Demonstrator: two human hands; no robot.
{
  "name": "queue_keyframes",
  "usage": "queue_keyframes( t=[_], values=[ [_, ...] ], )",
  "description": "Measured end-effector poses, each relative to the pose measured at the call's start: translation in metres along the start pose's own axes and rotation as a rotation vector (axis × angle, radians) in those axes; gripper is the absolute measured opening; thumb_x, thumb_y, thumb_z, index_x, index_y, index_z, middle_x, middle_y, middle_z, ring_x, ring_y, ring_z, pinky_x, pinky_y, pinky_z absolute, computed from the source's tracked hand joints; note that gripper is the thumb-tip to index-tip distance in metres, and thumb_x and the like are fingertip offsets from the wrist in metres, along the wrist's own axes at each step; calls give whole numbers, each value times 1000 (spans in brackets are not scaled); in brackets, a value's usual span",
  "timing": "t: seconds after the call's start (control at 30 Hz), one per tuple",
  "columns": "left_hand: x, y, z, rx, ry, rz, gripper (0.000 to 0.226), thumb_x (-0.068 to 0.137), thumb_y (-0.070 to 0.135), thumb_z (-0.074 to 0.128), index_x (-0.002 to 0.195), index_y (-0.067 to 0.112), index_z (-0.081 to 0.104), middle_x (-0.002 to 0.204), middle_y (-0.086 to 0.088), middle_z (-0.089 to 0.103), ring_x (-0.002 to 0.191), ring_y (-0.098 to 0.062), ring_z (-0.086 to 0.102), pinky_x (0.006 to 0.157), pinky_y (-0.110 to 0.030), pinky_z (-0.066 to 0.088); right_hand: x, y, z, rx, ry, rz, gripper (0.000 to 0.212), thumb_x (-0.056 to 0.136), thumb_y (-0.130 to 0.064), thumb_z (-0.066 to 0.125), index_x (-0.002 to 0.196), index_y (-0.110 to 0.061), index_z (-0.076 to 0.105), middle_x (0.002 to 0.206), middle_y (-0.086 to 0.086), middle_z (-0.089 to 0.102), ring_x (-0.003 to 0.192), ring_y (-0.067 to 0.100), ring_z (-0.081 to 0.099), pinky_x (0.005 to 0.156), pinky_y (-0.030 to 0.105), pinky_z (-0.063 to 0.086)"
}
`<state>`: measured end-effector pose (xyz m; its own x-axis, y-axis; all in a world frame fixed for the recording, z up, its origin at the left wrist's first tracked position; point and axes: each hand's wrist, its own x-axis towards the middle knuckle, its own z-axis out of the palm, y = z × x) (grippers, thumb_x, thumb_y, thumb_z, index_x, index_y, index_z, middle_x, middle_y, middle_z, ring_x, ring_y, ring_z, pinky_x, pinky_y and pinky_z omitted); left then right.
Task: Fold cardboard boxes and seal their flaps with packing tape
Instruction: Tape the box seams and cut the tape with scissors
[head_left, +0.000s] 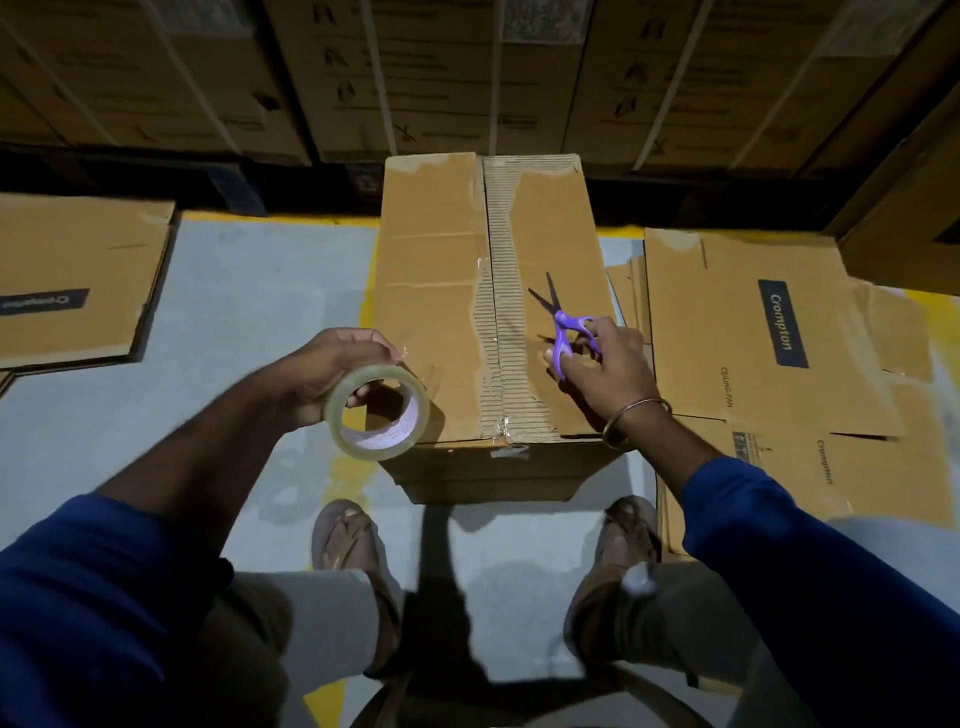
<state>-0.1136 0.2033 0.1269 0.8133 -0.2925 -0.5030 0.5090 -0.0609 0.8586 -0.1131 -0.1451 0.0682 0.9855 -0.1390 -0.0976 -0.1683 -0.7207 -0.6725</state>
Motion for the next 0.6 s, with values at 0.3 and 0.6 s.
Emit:
queue_keyframes(
  t=[0.3, 0.6],
  values=[
    [5, 11, 19, 140, 47, 28, 17, 83, 21, 70, 92, 7, 68, 75, -6, 66, 57, -15, 54, 45, -22, 43, 0, -3, -2, -43, -57, -6, 52, 82, -64, 68, 127, -44, 50, 129, 5, 39, 106, 32, 56, 89, 42, 53],
    [0, 16, 30, 162, 158, 90, 12, 87, 18, 72, 91, 8, 69, 77, -10, 62, 59, -18, 53, 49, -23, 44, 11, -9, -15, 165, -53, -64, 55, 87, -55, 72, 133, -34, 51, 134, 4, 42, 113, 20, 52, 86, 32, 53]
  ],
)
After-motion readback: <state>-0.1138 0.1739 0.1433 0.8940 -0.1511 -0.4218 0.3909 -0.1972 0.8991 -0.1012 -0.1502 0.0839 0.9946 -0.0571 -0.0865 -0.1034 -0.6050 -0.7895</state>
